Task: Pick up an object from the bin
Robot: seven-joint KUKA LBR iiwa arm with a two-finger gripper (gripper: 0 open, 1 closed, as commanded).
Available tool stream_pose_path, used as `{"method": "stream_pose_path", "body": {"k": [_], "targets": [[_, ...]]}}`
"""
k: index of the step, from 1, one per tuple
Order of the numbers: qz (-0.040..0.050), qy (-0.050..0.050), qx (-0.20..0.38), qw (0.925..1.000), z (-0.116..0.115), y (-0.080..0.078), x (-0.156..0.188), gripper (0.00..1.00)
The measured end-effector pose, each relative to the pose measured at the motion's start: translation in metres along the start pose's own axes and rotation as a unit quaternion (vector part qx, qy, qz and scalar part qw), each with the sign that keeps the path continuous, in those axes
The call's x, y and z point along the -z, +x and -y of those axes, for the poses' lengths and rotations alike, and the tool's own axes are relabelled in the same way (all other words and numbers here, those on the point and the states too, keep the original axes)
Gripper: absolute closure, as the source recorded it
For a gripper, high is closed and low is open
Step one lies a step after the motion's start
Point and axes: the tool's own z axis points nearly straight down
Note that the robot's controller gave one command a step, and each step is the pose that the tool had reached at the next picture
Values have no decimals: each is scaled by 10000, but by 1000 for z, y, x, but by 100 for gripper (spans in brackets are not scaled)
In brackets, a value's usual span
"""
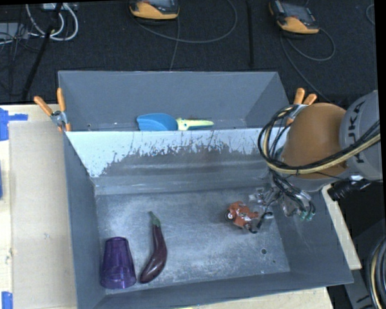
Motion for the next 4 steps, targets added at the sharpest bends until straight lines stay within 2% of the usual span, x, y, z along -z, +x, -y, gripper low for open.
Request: {"method": "stream_pose_path", "body": {"k": [1,2,3,4], "targets": [[-20,-7,610,9981,24,-17,8,100],[-7,-3,80,10000,31,-18,3,100],[-28,-5,56,10000,9,-2,-9,100],[-92,-35,87,9999,1,4,3,100]]}}
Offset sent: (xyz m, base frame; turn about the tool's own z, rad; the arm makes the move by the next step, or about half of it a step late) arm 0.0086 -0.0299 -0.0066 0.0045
